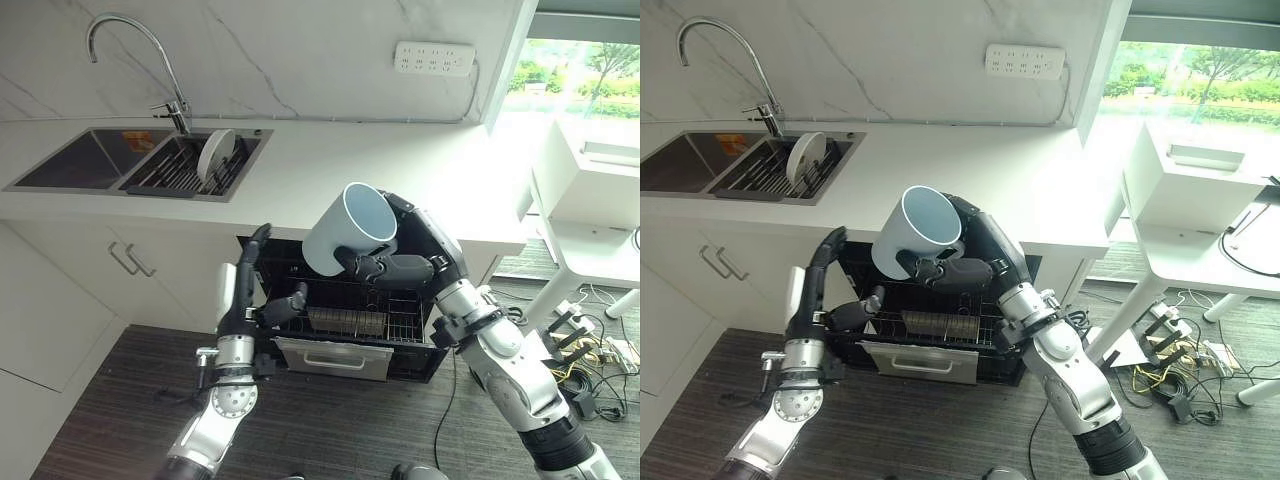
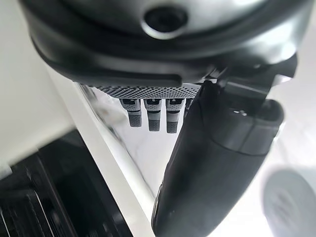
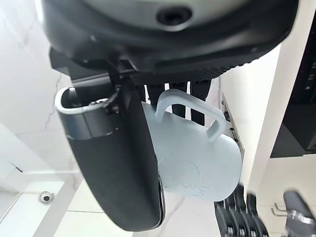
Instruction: Place the dishes in the dishwasher.
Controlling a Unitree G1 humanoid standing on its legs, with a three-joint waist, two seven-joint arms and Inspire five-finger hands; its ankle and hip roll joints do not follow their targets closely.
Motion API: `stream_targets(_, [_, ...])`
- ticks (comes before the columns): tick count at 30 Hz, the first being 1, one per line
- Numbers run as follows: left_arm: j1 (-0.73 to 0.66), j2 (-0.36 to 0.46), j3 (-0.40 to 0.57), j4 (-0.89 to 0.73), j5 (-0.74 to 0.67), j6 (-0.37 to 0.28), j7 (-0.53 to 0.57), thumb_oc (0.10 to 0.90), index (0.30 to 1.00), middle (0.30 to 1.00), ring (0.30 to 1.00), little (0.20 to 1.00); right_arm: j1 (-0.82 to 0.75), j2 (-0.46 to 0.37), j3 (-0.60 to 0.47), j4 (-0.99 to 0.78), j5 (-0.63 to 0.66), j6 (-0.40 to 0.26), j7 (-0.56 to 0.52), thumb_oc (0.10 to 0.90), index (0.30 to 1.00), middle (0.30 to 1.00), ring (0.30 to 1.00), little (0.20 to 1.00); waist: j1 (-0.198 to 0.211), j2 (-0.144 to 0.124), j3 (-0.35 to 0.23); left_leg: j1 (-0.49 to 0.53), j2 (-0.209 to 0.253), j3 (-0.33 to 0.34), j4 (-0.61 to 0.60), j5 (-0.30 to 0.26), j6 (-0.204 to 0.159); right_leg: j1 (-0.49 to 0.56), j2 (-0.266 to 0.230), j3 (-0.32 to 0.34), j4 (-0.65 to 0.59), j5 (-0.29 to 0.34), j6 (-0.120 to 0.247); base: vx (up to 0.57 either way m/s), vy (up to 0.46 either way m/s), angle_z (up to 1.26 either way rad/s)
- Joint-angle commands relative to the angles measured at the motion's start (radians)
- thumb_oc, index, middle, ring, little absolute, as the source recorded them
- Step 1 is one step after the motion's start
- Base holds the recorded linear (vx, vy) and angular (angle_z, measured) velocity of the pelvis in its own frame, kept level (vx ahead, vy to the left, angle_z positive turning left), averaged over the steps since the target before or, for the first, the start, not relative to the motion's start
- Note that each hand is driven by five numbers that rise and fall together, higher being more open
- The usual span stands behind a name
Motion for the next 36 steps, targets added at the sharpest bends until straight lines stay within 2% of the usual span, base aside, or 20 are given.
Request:
stream_targets(1, [-0.095,0.060,0.052,-0.052,-0.017,-0.072,0.086,0.800,0.900,0.900,0.900,0.900,-0.073,0.032,-0.100,-0.106,0.062,-0.150,0.003,0.400,0.300,0.300,0.300,0.300,0.004,-0.038,-0.029,-0.004,-0.031,-0.006,0.101,-0.176,0.058,0.133,-0.012,0.013,-0.124,-0.038,0.077,0.00,0.010,0.04])
stream_targets(6, [-0.082,0.060,0.113,-0.011,-0.023,-0.076,0.136,0.800,0.900,0.900,0.900,0.900,-0.064,0.033,-0.117,-0.100,0.048,-0.152,-0.004,0.400,0.300,0.300,0.300,0.300,0.004,-0.036,-0.030,-0.005,-0.031,-0.009,0.101,-0.173,0.056,0.135,-0.012,0.014,-0.124,-0.041,0.075,0.00,0.000,0.00])
stream_targets(8, [-0.077,0.061,0.130,-0.008,-0.024,-0.086,0.118,0.800,0.900,0.900,0.900,0.900,-0.059,0.029,-0.126,-0.101,0.043,-0.153,-0.013,0.400,0.300,0.300,0.300,0.300,0.005,-0.036,-0.031,-0.006,-0.031,-0.010,0.101,-0.172,0.055,0.135,-0.013,0.012,-0.124,-0.041,0.076,0.00,0.000,0.00])
stream_targets(10, [-0.072,0.064,0.138,-0.009,-0.033,-0.095,0.073,0.800,0.900,0.900,0.900,0.900,-0.053,0.024,-0.137,-0.105,0.044,-0.151,-0.020,0.400,0.300,0.300,0.300,0.300,0.004,-0.036,-0.031,-0.006,-0.031,-0.010,0.101,-0.172,0.055,0.135,-0.013,0.013,-0.124,-0.041,0.076,0.00,0.000,0.00])
stream_targets(14, [-0.058,0.071,0.152,-0.054,-0.110,-0.079,-0.088,0.800,0.900,0.900,0.900,0.900,-0.020,0.018,-0.167,-0.114,0.034,-0.152,-0.012,0.400,0.300,0.300,0.300,0.300,-0.003,-0.031,-0.030,-0.006,-0.031,-0.008,0.101,-0.171,0.056,0.133,-0.012,0.018,-0.124,-0.041,0.077,0.00,0.008,0.00])
stream_targets(15, [-0.050,0.076,0.159,-0.078,-0.145,-0.026,-0.195,0.800,0.900,0.900,0.900,0.900,0.002,0.012,-0.183,-0.117,0.041,-0.154,-0.001,0.400,0.300,0.300,0.300,0.300,-0.008,-0.027,-0.029,-0.005,-0.030,-0.003,0.101,-0.171,0.056,0.131,-0.012,0.020,-0.124,-0.040,0.080,0.01,0.031,0.01])
stream_targets(19, [-0.047,0.109,0.137,-0.116,-0.164,0.060,-0.362,0.800,0.900,0.900,0.900,0.900,0.026,-0.009,-0.210,-0.129,0.072,-0.141,0.012,0.400,0.300,0.300,0.300,0.300,-0.026,-0.014,-0.024,-0.006,-0.025,0.006,0.101,-0.169,0.057,0.125,-0.008,0.030,-0.124,-0.037,0.083,0.00,0.008,-0.01])
stream_targets(22, [-0.047,0.164,0.106,-0.141,-0.203,0.160,-0.578,0.800,0.900,0.900,0.900,0.900,0.042,-0.024,-0.225,-0.142,0.089,-0.129,0.032,0.400,0.300,0.300,0.300,0.300,-0.044,0.002,-0.021,-0.002,-0.021,0.020,0.101,-0.168,0.057,0.120,-0.004,0.040,-0.124,-0.034,0.088,0.00,0.036,-0.02])
stream_targets(23, [-0.052,0.186,0.093,-0.141,-0.211,0.180,-0.620,0.800,0.900,0.900,0.900,0.900,0.045,-0.033,-0.226,-0.147,0.095,-0.127,0.038,0.400,0.300,0.300,0.300,0.300,-0.052,0.007,-0.020,-0.001,-0.020,0.026,0.101,-0.167,0.058,0.118,-0.002,0.045,-0.124,-0.033,0.089,-0.01,0.039,-0.08])
stream_targets(31, [-0.114,0.309,0.016,-0.119,-0.220,0.313,-0.795,0.800,0.900,0.900,0.900,0.900,0.050,-0.082,-0.217,-0.164,0.132,-0.117,0.050,0.400,0.300,0.300,0.300,0.300,-0.090,0.034,-0.018,0.008,-0.012,0.060,0.101,-0.167,0.060,0.108,0.004,0.067,-0.124,-0.026,0.098,-0.01,0.025,-0.11])
stream_targets(36, [-0.179,0.346,-0.035,-0.088,-0.177,0.359,-0.826,0.800,0.900,0.900,0.900,0.900,0.035,-0.103,-0.205,-0.161,0.150,-0.109,0.051,0.400,0.300,0.300,0.300,0.300,-0.109,0.044,-0.018,0.011,-0.009,0.075,0.101,-0.166,0.060,0.104,0.010,0.080,-0.124,-0.025,0.100,-0.02,0.019,-0.13])
